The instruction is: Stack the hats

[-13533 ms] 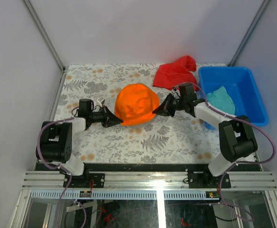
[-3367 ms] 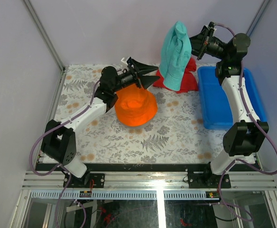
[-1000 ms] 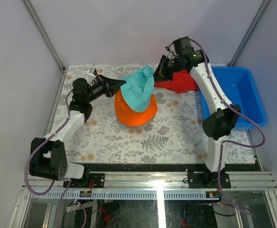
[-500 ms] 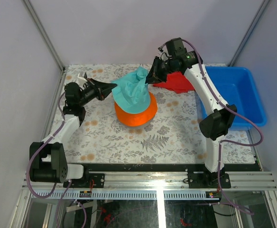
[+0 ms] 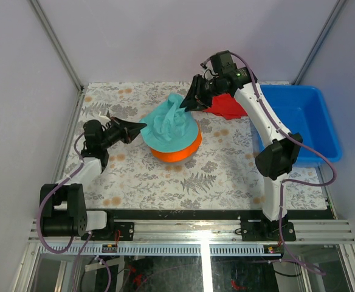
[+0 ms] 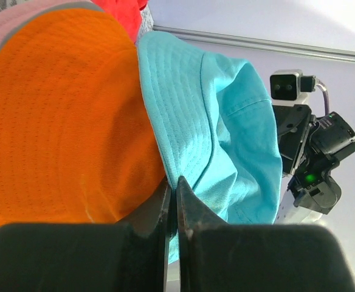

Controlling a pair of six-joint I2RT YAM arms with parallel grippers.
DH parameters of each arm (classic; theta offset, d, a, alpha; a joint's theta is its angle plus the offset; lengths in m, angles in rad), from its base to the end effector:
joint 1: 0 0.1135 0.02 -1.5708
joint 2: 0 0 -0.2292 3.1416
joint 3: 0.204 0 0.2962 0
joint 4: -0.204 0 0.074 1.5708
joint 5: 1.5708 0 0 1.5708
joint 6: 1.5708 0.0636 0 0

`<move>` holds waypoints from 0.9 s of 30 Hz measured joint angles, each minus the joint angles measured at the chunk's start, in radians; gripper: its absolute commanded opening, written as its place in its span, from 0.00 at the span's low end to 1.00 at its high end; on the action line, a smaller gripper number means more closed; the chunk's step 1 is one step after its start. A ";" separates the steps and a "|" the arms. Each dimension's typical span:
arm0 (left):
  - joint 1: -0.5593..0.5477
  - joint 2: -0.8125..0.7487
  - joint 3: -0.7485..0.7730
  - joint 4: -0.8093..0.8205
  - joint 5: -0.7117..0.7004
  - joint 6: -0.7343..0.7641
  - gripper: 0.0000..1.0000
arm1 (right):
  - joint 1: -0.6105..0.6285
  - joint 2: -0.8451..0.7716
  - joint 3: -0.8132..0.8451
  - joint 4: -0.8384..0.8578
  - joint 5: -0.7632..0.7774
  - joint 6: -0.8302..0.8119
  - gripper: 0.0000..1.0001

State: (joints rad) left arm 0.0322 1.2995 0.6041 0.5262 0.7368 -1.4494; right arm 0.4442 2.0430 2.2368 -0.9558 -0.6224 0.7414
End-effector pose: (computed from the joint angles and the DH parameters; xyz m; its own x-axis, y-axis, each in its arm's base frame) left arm 0.3403 -0.0318 0.1742 -0.6538 -0.7566 -0.0071 -0.0898 0.0868 -0.9922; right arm 0.4249 0.2433 0.3456 -0.9527 0.1542 -0.2618 -0.1174 0.6078 0.7854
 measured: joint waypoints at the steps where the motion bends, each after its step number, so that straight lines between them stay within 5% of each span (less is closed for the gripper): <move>1: 0.003 0.000 -0.005 0.003 0.000 0.002 0.00 | 0.000 0.000 0.000 0.001 0.000 -0.001 0.45; 13: 0.022 0.006 -0.088 0.074 0.008 0.015 0.00 | -0.032 -0.059 -0.113 0.011 0.021 -0.045 0.59; 27: 0.025 0.059 -0.148 0.131 0.025 0.015 0.00 | -0.234 -0.336 -0.785 0.463 -0.169 0.058 0.60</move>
State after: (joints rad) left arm 0.0570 1.3582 0.4561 0.6571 0.7616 -1.4345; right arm 0.2100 1.7069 1.4513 -0.4931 -0.7914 0.7990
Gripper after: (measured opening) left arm 0.009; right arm 0.601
